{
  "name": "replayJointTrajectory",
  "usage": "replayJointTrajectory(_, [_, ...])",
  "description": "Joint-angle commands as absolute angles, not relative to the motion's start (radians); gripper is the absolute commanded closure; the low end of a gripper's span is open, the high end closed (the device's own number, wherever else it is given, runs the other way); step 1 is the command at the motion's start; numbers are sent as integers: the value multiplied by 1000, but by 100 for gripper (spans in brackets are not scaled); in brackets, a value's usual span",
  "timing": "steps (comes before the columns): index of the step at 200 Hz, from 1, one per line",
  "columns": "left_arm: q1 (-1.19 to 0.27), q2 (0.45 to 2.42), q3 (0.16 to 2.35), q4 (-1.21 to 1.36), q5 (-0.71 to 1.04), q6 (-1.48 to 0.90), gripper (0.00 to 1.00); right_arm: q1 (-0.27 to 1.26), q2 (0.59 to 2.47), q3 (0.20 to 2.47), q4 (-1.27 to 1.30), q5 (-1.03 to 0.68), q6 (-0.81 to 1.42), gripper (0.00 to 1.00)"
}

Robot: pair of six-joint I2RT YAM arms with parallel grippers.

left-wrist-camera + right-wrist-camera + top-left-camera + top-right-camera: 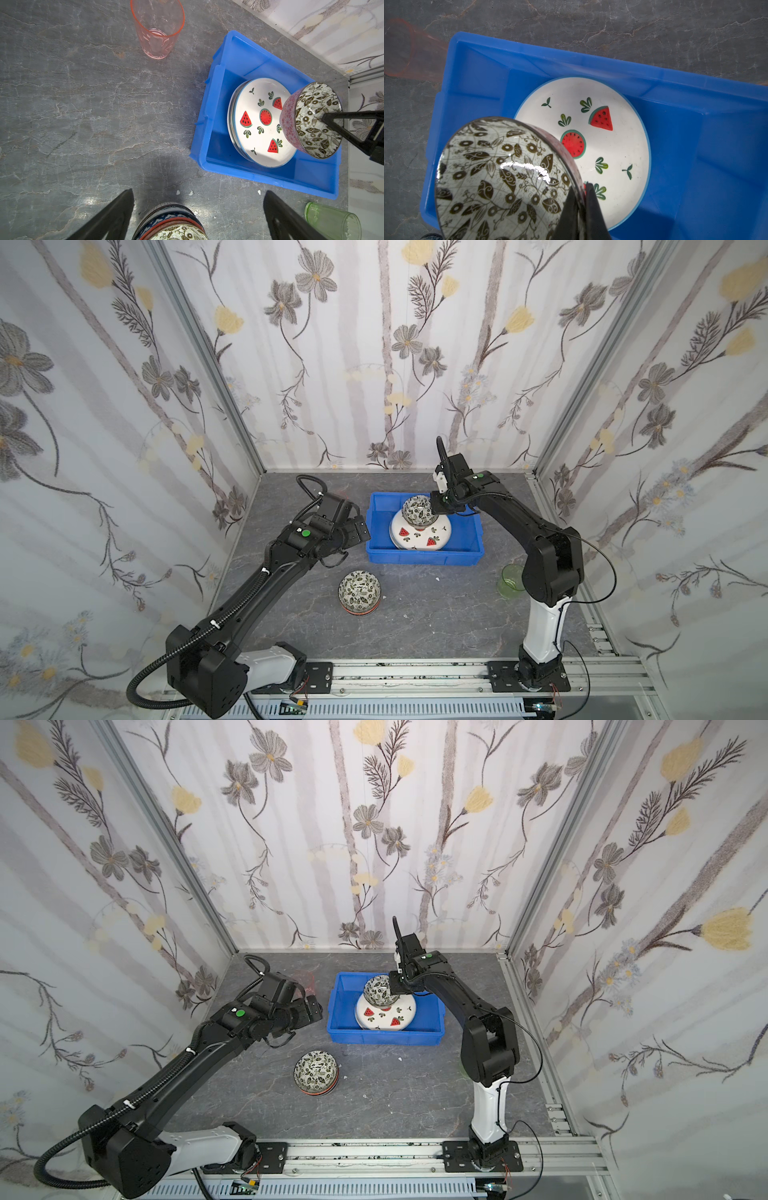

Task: Place the mixed dishes into the plastic bin
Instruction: 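Lower the bowl onto the watermelon plate in the bin while the left gripper draws back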

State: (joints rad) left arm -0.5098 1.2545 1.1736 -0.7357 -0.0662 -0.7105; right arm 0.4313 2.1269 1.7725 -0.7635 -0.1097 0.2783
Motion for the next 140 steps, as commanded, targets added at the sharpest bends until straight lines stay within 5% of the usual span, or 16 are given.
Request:
replayJointTrajectory(1, [-508,1255,1178,-710,-67,-706,0,425,2155,1796,-742,-127,270,100])
replayJointTrajectory(140, [-500,1305,1165,-699,-66,-682,0,392,2290,1856,-683,-136,297,100])
